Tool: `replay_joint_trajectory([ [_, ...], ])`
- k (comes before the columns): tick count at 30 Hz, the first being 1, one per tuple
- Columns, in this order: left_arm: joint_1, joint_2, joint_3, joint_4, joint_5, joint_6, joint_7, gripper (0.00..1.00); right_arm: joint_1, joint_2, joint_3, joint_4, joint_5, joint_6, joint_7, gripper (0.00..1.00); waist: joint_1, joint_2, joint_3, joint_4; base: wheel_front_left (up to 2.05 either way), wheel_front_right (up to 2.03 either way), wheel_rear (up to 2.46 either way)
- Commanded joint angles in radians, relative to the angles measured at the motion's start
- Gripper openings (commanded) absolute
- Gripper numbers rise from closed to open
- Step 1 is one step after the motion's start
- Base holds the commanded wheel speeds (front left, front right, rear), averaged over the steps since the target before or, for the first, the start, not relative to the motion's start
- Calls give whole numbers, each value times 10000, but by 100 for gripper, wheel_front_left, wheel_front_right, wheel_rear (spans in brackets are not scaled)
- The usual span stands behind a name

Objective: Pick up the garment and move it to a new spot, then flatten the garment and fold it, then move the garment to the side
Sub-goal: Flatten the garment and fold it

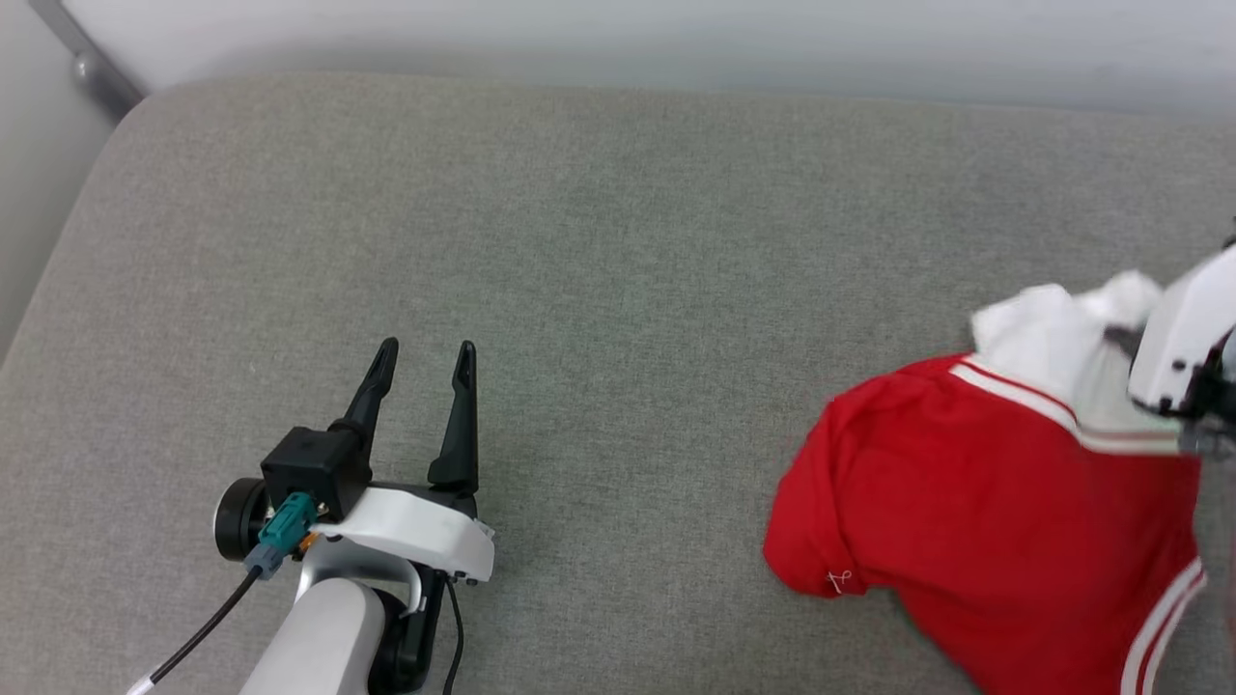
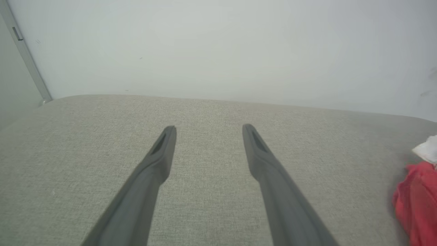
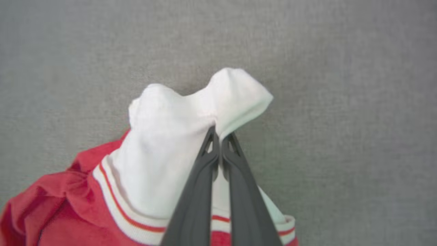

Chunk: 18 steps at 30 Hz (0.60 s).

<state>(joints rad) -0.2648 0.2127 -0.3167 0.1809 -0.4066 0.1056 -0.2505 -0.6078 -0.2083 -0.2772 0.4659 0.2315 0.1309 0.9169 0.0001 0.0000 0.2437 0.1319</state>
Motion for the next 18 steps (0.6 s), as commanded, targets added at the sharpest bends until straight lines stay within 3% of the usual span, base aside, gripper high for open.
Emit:
replay_joint_trajectory([
  [1,126,23,6,5,11,20,-64,100,-256,-133,159,-260,178,-5,-228,0,-1,0,-163,-99,0,0,0],
  [7,357,73,3,-13,-49,80,-67,100,-381,-647,591,-1620,974,-5,-1252,0,-1,0,-560,-370,0,0,0],
  [11,575,138,23,-43,-124,161,-15,100,1073,-1017,-1003,-2273,1451,-5,-1795,0,-1,0,-855,-659,0,0,0],
  [18,769,284,51,-175,-177,234,98,100,3252,-772,-3774,-1131,1697,-3,-2373,0,-1,0,-1028,-926,0,0,0],
])
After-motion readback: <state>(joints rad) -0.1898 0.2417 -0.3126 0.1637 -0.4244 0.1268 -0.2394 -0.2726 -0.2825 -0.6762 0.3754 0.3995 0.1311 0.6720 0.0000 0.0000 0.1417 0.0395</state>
